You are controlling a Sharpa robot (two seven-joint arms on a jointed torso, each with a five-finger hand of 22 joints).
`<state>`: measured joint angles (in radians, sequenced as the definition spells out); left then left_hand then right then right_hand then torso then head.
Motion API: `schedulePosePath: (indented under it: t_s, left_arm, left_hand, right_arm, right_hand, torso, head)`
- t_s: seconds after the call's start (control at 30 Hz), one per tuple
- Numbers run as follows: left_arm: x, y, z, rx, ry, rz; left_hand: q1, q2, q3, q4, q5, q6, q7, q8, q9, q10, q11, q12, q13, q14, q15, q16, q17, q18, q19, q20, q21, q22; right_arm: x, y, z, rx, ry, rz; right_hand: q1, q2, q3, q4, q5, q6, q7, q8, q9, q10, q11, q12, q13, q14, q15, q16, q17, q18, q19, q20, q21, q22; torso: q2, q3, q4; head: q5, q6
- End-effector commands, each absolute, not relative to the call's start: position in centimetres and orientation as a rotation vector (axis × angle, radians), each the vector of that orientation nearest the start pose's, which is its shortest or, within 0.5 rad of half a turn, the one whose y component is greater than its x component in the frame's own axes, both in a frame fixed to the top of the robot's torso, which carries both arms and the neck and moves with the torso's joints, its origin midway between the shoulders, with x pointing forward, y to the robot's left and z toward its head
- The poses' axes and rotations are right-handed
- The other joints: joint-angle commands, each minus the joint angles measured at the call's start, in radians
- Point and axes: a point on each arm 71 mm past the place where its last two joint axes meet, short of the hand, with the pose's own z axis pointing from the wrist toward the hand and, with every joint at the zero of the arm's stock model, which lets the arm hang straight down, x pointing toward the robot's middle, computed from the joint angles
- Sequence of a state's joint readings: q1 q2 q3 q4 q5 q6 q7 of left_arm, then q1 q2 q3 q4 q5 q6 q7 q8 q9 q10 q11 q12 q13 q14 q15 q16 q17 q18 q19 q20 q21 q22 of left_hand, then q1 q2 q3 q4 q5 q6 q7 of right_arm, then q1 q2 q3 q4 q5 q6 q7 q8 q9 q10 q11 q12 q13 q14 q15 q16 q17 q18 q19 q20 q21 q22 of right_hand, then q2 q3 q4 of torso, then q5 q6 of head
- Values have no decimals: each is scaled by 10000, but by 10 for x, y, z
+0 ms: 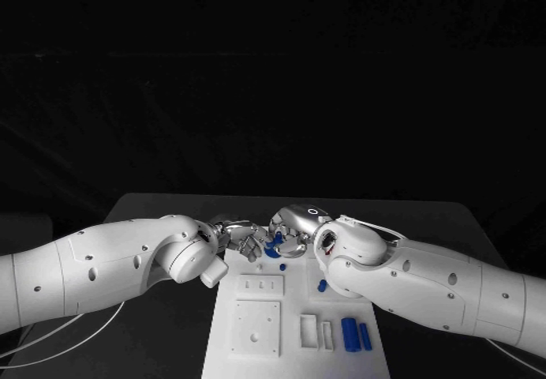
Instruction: Assemble the parts on the task board
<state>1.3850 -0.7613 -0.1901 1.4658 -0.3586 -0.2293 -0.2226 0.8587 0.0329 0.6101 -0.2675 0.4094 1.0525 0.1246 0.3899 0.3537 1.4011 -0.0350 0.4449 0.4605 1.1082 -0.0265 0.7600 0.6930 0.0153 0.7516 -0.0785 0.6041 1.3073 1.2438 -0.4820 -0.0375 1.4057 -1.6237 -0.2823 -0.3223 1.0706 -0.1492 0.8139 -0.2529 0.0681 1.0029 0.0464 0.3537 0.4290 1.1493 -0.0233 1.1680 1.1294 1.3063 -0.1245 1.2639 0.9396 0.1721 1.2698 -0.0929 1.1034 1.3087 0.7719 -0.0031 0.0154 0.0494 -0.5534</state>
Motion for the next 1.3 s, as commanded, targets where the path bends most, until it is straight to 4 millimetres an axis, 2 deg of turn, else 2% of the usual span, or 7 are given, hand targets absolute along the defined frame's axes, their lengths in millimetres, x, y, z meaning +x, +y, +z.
schedulePosePath:
  t_s: [0.03,0.27,0.33,0.47,0.7,0.9,1.3]
  left_arm:
    - [506,189,-177,-8151,20158,-9574]
    - [506,190,-177,-7913,20200,-9438]
    - [507,191,-177,-7781,20178,-9341]
    - [508,192,-177,-7353,20158,-9082]
    - [513,196,-177,-5957,20154,-8010]
    - [515,200,-179,-4635,20535,-6473]
    - [510,190,-191,-2490,21164,-4981]
  left_hand:
    - [-149,24,6,-42,46,955,-843,155,2566,31,-132,195,207,131,-47,137,25,-153,128,-287,96,171]
    - [-219,44,49,-78,69,1026,-887,165,2780,13,-181,375,426,180,-95,264,27,-153,168,-340,176,172]
    - [-223,45,60,-89,91,1032,-891,161,2813,6,-186,398,457,182,-100,280,25,-153,169,-345,189,173]
    - [-225,47,84,-120,166,1047,-900,153,2877,-7,-196,437,515,187,-107,311,20,-153,150,-348,207,176]
    - [-192,-13,127,-170,339,1098,-925,139,2999,-2,-220,496,610,215,-124,373,7,-153,78,-332,255,196]
    - [-169,-75,141,-182,556,1158,-949,111,3111,28,-243,537,689,244,-139,433,-4,-153,58,-341,344,211]
    - [-129,-85,161,-193,646,1207,-968,91,3189,56,-263,566,743,263,-142,485,-4,-153,65,-365,435,223]
  right_arm:
    - [499,-56,-165,-3006,16054,6125]
    - [502,-61,-164,-2570,15872,6343]
    - [503,-64,-163,-2406,15733,6480]
    - [506,-70,-163,-2225,15622,6540]
    - [510,-94,-163,-1773,15371,6668]
    - [515,-128,-159,-875,14875,6698]
    - [547,-195,-146,1460,14493,5976]
  right_hand:
    - [-140,-112,-40,90,219,343,436,-20,-8,-89,13,-66,-28,3,-49,-92,-22,897,41,14,-52,40]
    - [-296,-612,-194,421,78,31,525,-207,-86,-212,96,-248,-136,3,21,-189,-60,897,24,23,-151,-10]
    - [-362,-999,-211,650,-68,-370,650,-426,-177,-403,211,-478,-276,-120,115,-344,-120,897,-125,44,-318,-71]
    - [-450,-1326,-610,781,66,-1163,911,-826,-326,-649,464,-670,-428,-292,365,-551,-210,897,-329,97,-542,-145]
    - [-550,-1409,-1382,721,598,-1783,1181,-1076,-387,-1250,734,-1041,-730,-771,629,-909,-358,897,-859,245,-976,-239]
    - [-355,-1398,-1573,817,1170,-1768,1172,-990,-317,-1231,723,-1007,-942,-780,628,-910,-410,897,-881,347,-1093,-258]
    - [-425,-1416,-1756,974,1502,-1698,1148,-897,-257,-1325,702,-1062,-1210,-953,611,-1037,-523,897,-1073,510,-1258,-245]
  torso:
    - [-3,1,-1]
    - [-4,-1,-7]
    - [-3,1,-10]
    - [-1,15,-8]
    - [-16,11,12]
    - [-21,20,-9]
    - [-47,20,16]
  head:
    - [3,-3]
    - [7,-5]
    - [20,-17]
    - [27,-15]
    - [60,-40]
    - [98,-69]
    - [148,-213]
